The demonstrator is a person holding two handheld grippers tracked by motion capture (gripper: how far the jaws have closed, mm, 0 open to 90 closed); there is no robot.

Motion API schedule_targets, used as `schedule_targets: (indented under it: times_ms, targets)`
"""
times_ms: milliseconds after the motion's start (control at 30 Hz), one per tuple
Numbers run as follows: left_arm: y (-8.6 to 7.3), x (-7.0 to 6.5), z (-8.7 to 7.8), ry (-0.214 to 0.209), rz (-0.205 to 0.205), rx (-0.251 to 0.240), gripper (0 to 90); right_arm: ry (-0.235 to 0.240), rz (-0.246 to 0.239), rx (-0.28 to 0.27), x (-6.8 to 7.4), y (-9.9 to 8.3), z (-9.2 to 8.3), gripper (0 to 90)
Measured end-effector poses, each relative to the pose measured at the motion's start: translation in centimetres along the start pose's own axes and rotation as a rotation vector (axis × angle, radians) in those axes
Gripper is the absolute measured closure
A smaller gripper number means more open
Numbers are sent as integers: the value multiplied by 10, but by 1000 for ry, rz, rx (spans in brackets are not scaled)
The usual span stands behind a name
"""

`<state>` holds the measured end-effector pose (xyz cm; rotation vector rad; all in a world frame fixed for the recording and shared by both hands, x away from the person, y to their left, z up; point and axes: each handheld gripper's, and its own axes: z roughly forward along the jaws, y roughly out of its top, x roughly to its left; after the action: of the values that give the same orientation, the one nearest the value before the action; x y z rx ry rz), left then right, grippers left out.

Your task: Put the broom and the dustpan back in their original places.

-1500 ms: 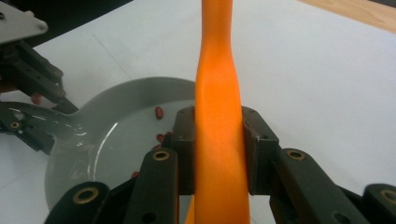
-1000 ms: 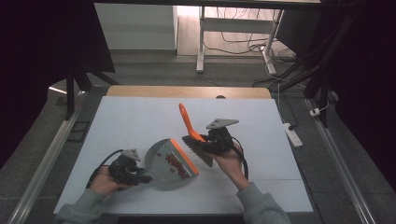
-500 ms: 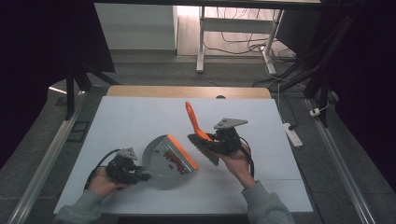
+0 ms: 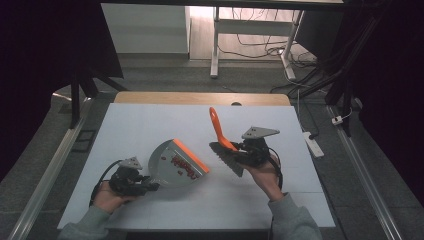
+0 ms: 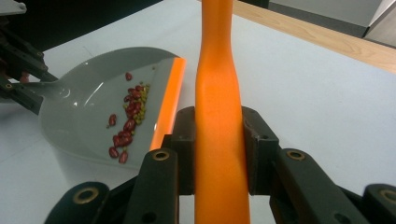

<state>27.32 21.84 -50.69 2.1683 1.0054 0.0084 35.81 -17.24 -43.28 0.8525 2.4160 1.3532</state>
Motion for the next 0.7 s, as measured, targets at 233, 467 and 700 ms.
schedule_targets:
  times_ms: [233,467,700]
  targets:
    - [-3,1,-3,21,-37,-29,614,-8,29,-2,-14,-7,-9,705]
    - [-5,2,-8,48,-60,-57,613,-13,43,-4,-25,-11,-15,705]
    - [-8,3,-12,79,-97,-94,613,-12,54,13,-25,-18,-17,704]
